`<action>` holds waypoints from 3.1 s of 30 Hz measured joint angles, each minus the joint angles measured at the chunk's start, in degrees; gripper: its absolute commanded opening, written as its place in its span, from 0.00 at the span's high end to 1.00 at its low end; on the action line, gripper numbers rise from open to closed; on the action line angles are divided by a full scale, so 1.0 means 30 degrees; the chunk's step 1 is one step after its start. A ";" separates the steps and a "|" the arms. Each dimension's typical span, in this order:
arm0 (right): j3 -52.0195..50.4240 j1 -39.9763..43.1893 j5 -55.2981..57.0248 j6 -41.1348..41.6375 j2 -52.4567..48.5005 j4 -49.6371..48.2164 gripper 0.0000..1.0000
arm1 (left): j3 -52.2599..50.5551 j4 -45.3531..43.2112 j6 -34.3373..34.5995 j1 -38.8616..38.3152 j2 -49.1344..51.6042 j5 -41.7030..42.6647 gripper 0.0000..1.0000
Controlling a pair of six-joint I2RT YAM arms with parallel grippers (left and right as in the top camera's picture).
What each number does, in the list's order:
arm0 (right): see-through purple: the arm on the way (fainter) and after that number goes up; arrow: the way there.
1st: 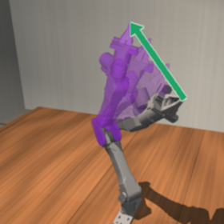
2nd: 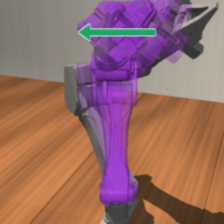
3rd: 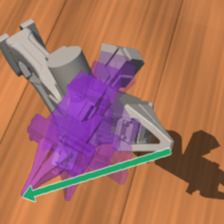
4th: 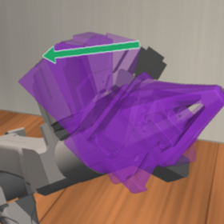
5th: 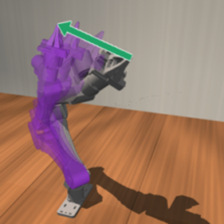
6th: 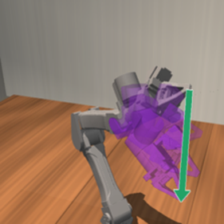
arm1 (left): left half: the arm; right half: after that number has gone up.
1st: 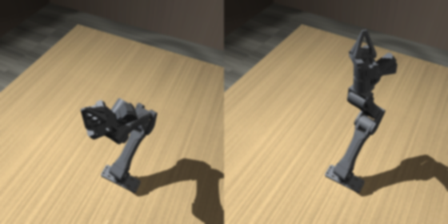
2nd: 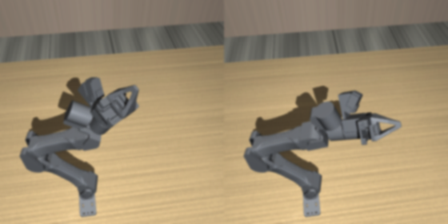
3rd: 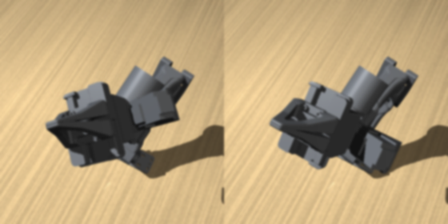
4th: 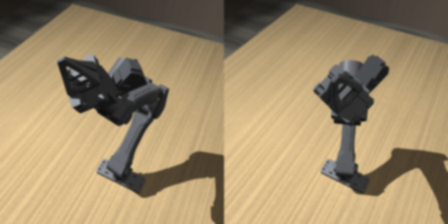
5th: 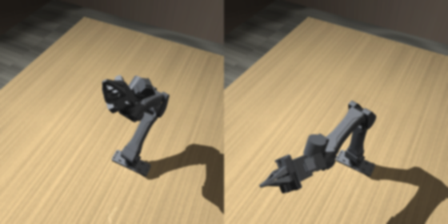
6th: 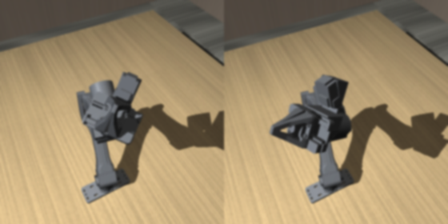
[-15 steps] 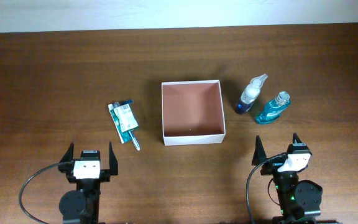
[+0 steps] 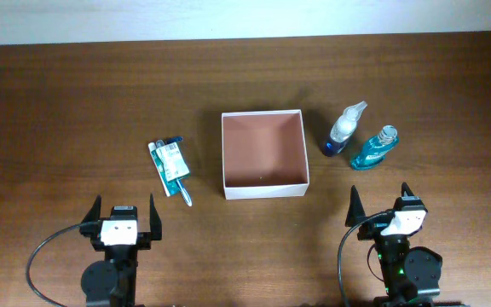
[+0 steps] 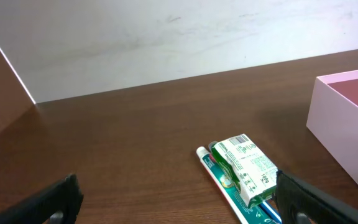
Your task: Pack container
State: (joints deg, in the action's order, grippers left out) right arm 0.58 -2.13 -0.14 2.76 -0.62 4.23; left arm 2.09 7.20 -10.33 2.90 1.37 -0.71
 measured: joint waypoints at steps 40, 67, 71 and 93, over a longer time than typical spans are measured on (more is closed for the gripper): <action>0.0000 0.0000 0.0000 -0.0022 0.0000 0.0000 0.01 | 0.0000 0.0000 0.0000 0.0000 0.0000 0.0000 0.00; 0.0007 0.0000 0.0874 -0.0634 -0.0328 -0.0393 0.01 | 0.0000 0.0000 0.0000 0.0000 0.0000 0.0000 0.00; 0.1647 0.0000 0.1188 -0.1035 -0.2040 0.1494 0.01 | 0.0000 -0.0022 0.0000 0.0000 0.0000 0.0000 0.01; 1.7347 0.0000 0.1829 -0.2922 -2.2025 0.8568 0.01 | -0.0036 -0.0066 0.0000 0.0000 -0.0015 0.0000 0.01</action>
State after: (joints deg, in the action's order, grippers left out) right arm 52.62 -2.13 5.34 -6.00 -66.70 29.93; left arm 1.98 7.01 -10.33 2.90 1.32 -0.71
